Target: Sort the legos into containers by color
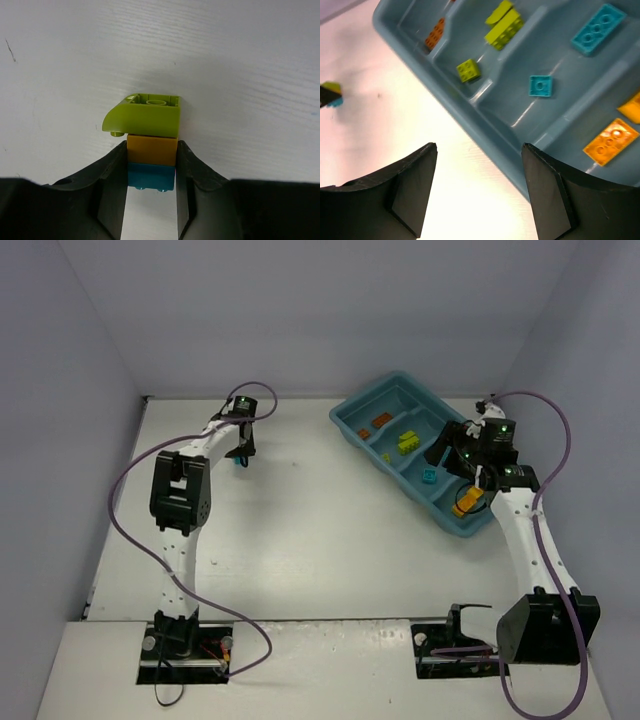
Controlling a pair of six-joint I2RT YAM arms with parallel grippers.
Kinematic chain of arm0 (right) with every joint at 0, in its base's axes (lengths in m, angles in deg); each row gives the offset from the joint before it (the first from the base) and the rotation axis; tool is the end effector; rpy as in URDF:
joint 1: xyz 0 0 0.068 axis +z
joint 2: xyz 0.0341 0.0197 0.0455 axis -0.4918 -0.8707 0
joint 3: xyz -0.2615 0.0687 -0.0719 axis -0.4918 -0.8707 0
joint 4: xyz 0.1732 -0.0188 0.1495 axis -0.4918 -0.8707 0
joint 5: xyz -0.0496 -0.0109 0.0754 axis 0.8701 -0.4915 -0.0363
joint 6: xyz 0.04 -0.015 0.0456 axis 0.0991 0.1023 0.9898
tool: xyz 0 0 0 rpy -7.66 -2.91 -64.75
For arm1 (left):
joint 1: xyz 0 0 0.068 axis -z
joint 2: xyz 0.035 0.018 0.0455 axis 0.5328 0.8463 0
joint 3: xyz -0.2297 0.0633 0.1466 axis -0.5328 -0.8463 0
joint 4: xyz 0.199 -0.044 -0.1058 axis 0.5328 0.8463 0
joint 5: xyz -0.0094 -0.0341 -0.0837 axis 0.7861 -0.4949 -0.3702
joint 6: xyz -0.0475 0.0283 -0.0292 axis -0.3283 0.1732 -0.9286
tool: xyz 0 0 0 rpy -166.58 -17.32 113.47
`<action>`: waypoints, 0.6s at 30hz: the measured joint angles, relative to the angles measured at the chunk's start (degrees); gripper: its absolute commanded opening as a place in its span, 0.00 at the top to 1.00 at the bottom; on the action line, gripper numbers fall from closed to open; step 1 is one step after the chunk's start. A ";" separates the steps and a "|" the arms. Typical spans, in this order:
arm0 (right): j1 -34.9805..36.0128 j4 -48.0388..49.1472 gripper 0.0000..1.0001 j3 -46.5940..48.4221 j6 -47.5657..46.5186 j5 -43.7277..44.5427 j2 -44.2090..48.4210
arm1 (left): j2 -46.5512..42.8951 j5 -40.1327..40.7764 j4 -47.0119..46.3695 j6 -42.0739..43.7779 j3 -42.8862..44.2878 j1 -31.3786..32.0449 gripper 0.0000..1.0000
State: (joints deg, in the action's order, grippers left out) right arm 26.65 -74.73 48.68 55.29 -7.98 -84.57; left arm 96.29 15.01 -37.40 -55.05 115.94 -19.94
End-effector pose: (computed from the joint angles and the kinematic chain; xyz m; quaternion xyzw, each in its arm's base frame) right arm 0.2518 0.0008 0.3481 0.0854 0.8236 0.1943 0.5260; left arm 0.4680 -0.0904 0.1909 -0.1194 0.9395 0.0162 0.3207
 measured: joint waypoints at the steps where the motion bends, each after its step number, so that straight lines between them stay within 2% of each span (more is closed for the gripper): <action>1: 0.76 0.02 0.35 0.00 -0.31 -0.57 -0.09 | -0.96 -0.57 -1.07 0.72 -1.42 0.00 0.87; 5: 4.98 0.04 0.35 1.86 -1.11 -5.01 -1.92 | -8.46 -5.68 -6.62 4.04 -11.85 0.15 0.89; 11: 10.91 0.70 0.36 10.95 -1.14 -14.38 -9.03 | -28.28 -18.71 -16.79 12.66 -28.48 2.10 0.89; 18: 18.32 2.19 0.36 22.23 1.84 -22.99 -19.08 | -46.71 -35.06 -25.27 22.38 -38.03 6.45 0.89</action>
State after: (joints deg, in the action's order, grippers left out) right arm 44.97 -72.54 70.91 57.13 -30.97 -103.65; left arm 49.58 -20.05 -62.66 -32.67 77.91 -13.49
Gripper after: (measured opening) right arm 0.641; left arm 0.305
